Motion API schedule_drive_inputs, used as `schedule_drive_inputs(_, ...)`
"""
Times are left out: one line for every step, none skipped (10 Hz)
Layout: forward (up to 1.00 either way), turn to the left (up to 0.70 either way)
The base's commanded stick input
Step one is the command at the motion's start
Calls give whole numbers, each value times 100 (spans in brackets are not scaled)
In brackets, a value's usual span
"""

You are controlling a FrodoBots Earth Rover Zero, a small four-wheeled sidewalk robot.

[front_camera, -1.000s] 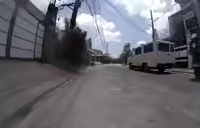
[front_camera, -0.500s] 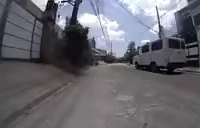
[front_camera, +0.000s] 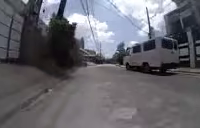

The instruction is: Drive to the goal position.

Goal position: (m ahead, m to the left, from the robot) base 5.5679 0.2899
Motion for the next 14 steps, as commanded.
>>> schedule_drive_inputs(100,0)
schedule_drive_inputs(100,0)
schedule_drive_inputs(100,0)
schedule_drive_inputs(100,0)
schedule_drive_inputs(100,0)
schedule_drive_inputs(100,0)
schedule_drive_inputs(100,0)
schedule_drive_inputs(100,0)
schedule_drive_inputs(100,0)
schedule_drive_inputs(100,0)
schedule_drive_inputs(100,0)
schedule_drive_inputs(100,0)
schedule_drive_inputs(100,0)
schedule_drive_inputs(100,0)
